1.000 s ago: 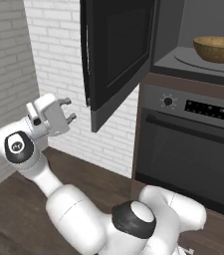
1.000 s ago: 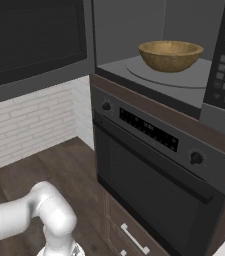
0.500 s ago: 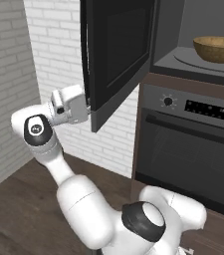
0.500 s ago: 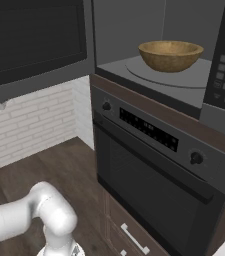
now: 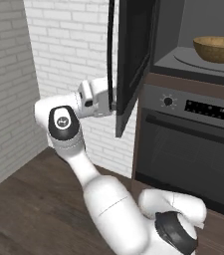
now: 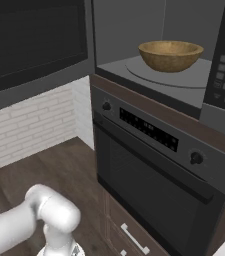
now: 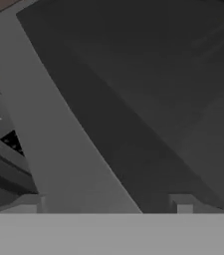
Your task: Pick the corn from the sink and place it in the bowl. Then pick the bowl and place it in the microwave. Then close the microwave door and press the start button.
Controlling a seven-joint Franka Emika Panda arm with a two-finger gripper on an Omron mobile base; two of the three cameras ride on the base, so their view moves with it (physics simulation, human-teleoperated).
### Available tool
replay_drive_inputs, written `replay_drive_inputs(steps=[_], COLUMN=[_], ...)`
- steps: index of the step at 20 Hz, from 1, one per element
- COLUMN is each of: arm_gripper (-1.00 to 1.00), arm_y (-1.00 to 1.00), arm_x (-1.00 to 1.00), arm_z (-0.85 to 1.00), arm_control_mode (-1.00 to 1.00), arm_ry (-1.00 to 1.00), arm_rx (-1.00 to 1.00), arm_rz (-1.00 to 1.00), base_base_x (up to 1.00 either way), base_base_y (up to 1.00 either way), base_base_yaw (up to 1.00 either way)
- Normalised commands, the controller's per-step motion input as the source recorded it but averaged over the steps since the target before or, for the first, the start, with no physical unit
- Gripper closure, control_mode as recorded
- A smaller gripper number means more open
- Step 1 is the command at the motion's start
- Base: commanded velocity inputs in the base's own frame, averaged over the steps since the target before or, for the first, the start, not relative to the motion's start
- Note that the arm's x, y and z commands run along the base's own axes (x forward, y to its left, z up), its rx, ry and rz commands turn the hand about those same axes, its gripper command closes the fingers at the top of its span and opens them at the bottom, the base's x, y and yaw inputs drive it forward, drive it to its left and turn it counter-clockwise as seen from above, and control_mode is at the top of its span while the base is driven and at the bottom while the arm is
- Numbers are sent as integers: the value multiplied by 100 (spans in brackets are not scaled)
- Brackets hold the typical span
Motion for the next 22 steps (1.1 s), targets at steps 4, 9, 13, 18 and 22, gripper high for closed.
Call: replay_drive_inputs(steps=[4, 9, 13, 18, 22], arm_gripper=[-100, -100, -100, -100, -100], arm_y=[-89, -99, -100, -100, -100], arm_x=[-79, -79, -65, -13, 24], arm_z=[40, 36, 33, 8, 0], arm_control_mode=[-100, -100, -100, -100, -100], arm_ry=[0, 0, 0, 1, 4], arm_rx=[3, 5, 7, 14, 11], arm_rz=[0, 0, 0, 0, 0], base_base_x=[0, 0, 0, 0, 0], base_base_y=[0, 0, 0, 0, 0], base_base_yaw=[0, 0, 0, 0, 0])
